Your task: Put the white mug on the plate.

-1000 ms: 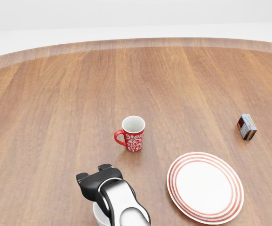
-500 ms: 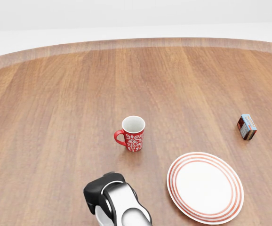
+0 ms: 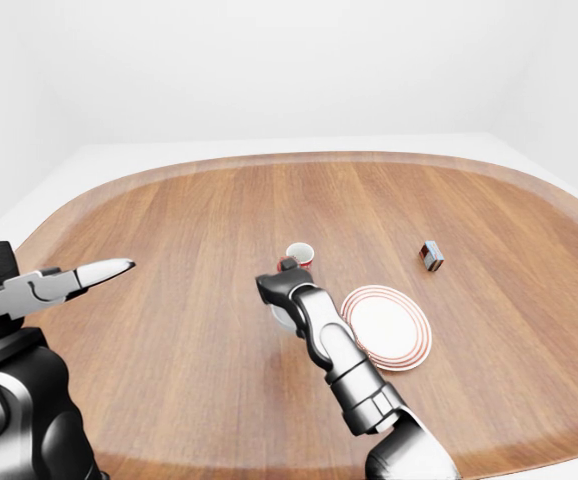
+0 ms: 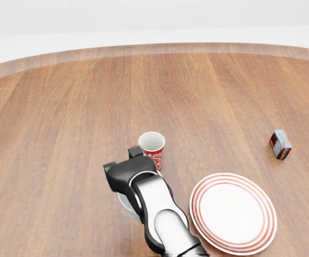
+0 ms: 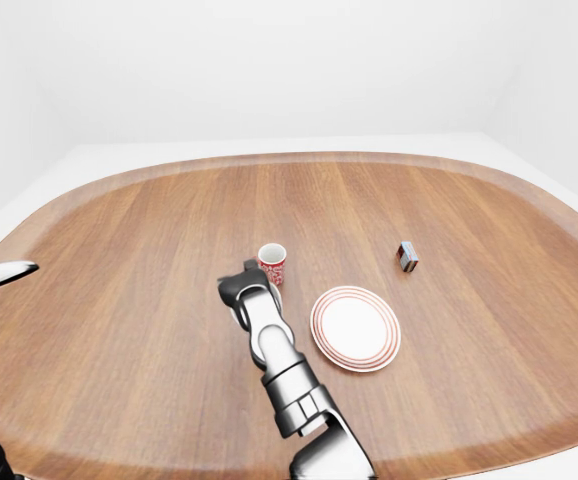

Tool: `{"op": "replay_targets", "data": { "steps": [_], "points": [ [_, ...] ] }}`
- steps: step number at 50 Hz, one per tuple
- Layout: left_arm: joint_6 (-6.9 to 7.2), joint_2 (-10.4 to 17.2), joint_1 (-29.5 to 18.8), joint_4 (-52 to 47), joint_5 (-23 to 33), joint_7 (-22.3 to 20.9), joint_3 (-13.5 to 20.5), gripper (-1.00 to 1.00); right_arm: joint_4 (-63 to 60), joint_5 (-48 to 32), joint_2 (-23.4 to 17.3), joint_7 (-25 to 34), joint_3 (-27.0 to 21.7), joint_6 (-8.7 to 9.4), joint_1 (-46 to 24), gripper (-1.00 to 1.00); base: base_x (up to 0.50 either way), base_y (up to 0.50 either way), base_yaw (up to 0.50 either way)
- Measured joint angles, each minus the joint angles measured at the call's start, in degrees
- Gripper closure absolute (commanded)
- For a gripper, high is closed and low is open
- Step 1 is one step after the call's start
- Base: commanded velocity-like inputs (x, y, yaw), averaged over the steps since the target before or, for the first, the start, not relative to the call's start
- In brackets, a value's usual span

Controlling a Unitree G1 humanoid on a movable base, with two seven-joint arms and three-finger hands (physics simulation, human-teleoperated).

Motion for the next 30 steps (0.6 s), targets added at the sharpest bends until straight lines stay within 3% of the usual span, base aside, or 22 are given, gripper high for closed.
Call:
{"op": "replay_targets", "data": {
  "steps": [13,30],
  "points": [
    [0.00,-0.1,0.1,0.1,0.2,0.0,-0.1,-1.00,-6.4,2.2,-10.9,0.0,-9.4,0.00,-16.6,1.00,0.00,0.00,0.00],
    [0.00,0.0,-0.1,-0.2,0.2,0.0,-0.1,-1.00,17.4,12.9,-25.7,0.0,-15.7,0.00,-32.3,1.00,0.00,0.00,0.00]
  ]
}}
